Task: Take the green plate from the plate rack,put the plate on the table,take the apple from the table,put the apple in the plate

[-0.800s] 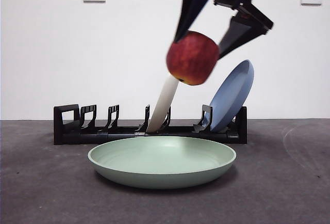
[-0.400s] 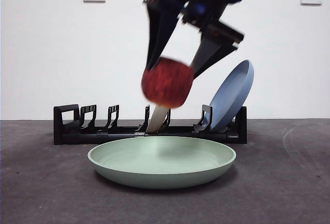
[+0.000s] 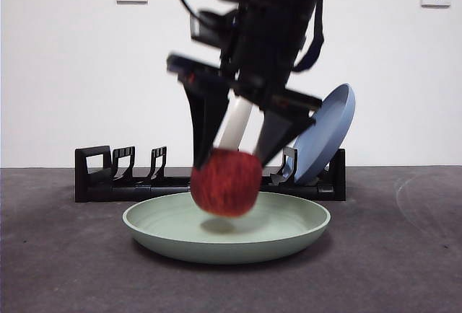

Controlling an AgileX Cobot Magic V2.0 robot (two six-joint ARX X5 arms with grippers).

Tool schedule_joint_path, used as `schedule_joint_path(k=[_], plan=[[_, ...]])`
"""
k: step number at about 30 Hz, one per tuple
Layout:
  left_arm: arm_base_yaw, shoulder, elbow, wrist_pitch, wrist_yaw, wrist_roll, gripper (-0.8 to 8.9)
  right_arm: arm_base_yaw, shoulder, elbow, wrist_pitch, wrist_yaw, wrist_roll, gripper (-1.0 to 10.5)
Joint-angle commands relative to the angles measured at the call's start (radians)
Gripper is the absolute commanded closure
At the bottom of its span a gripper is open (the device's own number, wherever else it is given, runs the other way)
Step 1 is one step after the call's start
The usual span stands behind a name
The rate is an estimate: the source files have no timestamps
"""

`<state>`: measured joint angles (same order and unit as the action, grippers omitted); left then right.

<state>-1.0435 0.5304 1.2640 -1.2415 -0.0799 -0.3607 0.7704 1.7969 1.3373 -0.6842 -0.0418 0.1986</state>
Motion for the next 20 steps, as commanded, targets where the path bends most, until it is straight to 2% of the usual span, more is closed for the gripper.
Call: schedule_joint_path(k=[1, 7, 9, 10, 14, 15, 16, 20], plan=[[0.002, -0.004, -0.004, 0.009, -0.003, -0.006, 5.90, 0.002, 0.037, 0.000, 0.007, 0.023, 0.007, 9.6], [0.002, -0.004, -0.004, 0.009, -0.005, -0.006, 5.90, 0.002, 0.068, 0.000, 0.003, 0.032, 0.007, 9.5], [0.002, -0.004, -0.004, 0.009, -0.020, -0.006, 5.90, 0.002, 0.069, 0.000, 0.004, 0.032, 0.007, 9.1], [0.002, -0.004, -0.004, 0.009, -0.026, -0.006, 5.90, 0.002, 0.069, 0.000, 0.004, 0.031, 0.007, 8.6], [0.002, -0.002, -0.004, 0.009, -0.026, -0.006, 5.90, 0.002, 0.069, 0.000, 0.003, 0.031, 0.008, 4.7], [0.002, 0.000, -0.004, 0.009, -0.026, -0.006, 5.90, 0.002, 0.069, 0.000, 0.003, 0.031, 0.008, 4.1], [0.002, 0.000, -0.004, 0.009, -0.026, -0.006, 5.90, 0.002, 0.069, 0.000, 0.003, 0.031, 0.008, 3.7], [0.002, 0.006, -0.004, 0.009, -0.029, -0.006, 5.90, 0.002, 0.069, 0.000, 0.002, 0.015, 0.008, 3.5]])
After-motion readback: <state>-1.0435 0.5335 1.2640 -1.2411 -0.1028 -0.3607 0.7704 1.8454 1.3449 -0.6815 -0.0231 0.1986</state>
